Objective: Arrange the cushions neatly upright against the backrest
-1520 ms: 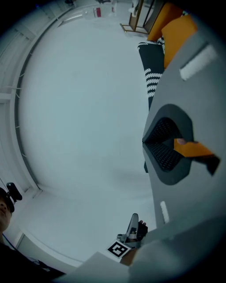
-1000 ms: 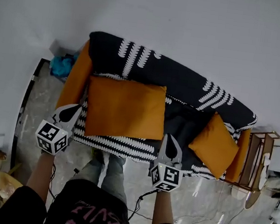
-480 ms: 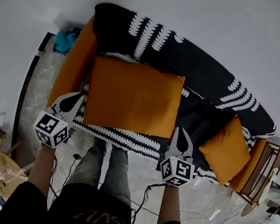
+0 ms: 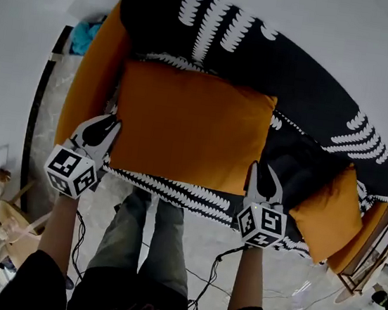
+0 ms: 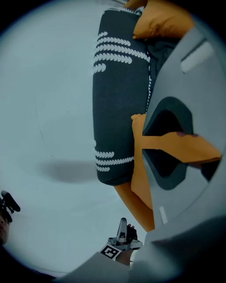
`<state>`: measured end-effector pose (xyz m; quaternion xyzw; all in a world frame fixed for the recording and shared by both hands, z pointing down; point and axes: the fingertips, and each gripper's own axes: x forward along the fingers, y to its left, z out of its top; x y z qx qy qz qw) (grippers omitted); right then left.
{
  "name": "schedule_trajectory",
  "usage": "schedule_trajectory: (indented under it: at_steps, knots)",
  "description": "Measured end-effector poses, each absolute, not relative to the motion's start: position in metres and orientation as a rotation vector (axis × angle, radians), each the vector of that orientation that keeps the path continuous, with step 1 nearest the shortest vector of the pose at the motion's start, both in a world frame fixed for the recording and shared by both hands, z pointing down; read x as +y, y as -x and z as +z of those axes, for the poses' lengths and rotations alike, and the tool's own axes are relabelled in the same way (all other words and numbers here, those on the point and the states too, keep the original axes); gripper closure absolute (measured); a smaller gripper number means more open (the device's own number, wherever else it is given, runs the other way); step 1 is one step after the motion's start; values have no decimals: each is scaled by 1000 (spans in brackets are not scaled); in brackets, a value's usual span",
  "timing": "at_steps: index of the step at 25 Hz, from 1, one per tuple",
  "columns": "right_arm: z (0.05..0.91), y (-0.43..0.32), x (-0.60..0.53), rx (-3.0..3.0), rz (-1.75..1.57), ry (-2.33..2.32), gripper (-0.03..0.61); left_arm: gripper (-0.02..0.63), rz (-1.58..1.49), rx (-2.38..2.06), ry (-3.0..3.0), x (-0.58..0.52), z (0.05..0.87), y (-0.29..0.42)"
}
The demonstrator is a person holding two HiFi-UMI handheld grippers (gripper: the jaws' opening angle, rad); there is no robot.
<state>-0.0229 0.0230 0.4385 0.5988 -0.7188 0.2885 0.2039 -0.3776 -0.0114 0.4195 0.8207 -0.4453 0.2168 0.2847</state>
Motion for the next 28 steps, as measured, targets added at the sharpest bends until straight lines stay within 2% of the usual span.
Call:
schedule_trajectory:
  at_steps: [5, 8, 15, 19, 24, 28]
  knots:
    - [480, 19, 19, -1968, 877, -1634, 332, 486, 604, -1206, -2116, -10, 471, 382]
    - [509, 19, 21, -1940, 922, -1571, 281, 426, 632, -1223, -2054, -8, 503, 394]
    - [559, 12, 12, -1886, 974, -1520, 242, 327, 672, -1231, -1962, -14, 568, 418]
    - [587, 8, 12, -1848, 1017, -1508, 188, 237, 686, -1219, -1916, -16, 601, 421]
    - [607, 7, 12, -1838, 1069, -1532, 152, 204, 619, -1186, -1853, -15, 624, 422]
    - [619, 1, 12, -1839, 1124, -1501, 100, 171, 605, -1157, -1845, -17, 631, 419]
